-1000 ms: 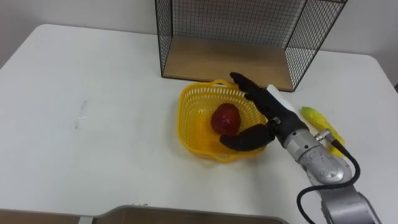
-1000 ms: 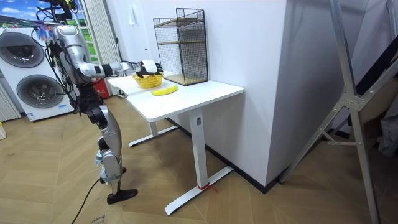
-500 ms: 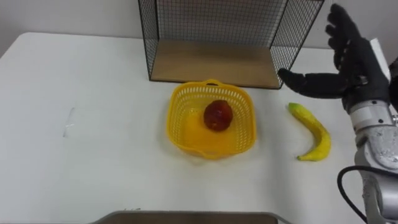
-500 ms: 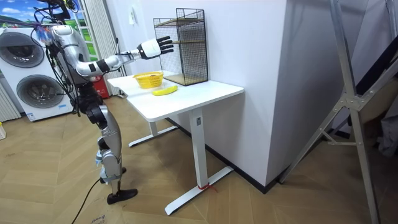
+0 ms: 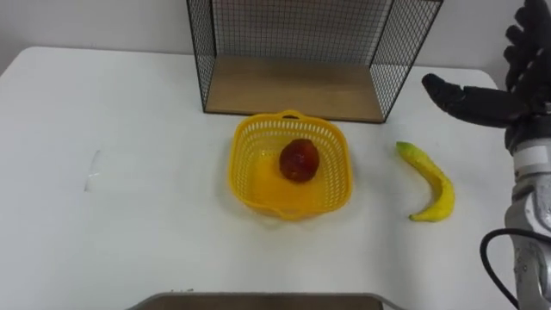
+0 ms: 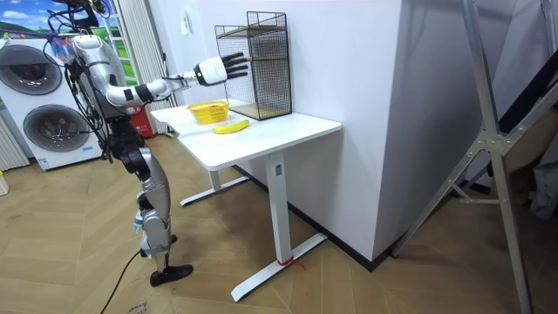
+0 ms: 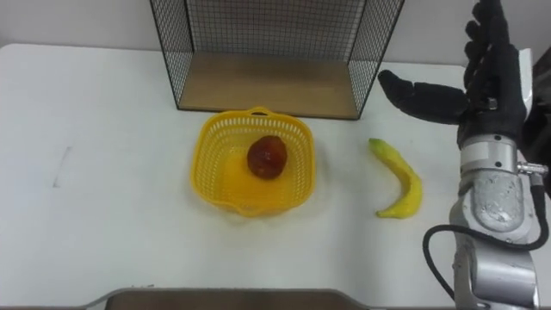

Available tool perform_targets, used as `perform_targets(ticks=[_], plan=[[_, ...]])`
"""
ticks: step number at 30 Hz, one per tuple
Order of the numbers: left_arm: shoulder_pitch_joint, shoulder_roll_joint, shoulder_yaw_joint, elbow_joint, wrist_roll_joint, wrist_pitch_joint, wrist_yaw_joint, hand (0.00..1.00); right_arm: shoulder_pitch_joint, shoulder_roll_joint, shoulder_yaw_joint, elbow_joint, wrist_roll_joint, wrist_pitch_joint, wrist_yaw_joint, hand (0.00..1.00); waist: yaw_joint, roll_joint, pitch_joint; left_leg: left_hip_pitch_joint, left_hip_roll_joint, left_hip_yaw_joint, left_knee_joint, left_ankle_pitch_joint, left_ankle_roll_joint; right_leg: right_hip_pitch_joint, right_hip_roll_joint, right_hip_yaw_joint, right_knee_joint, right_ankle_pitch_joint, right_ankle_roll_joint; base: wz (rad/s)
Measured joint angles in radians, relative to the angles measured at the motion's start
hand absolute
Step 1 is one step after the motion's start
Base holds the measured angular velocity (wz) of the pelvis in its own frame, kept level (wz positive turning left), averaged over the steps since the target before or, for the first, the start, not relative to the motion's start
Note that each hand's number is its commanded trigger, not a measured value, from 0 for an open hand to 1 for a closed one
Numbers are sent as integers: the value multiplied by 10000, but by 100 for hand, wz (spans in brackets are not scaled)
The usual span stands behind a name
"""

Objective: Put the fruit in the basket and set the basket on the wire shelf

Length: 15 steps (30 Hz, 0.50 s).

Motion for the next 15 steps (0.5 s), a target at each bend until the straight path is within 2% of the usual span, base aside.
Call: perform_targets(ticks=[3,10,15], plan=[[-16,-2,3,-10,5,36,6,0,0,-14,2,602,-311,63,-74,0,13,-34,24,-17,3,10,-15,0,0,-32,1,2,1,0,0,0],[-23,-1,66,-198,9,231,-94,0,0,-18,30,1616,-481,212,117,0,135,-182,-45,-96,2,33,6,0,0,-169,1,22,5,0,0,0],[36,-9,311,-252,4,231,-109,0,-82,-20,44,2487,-465,203,401,0,185,-207,-53,-5,4,12,25,1,0,-47,-2,-18,-28,0,0,1]])
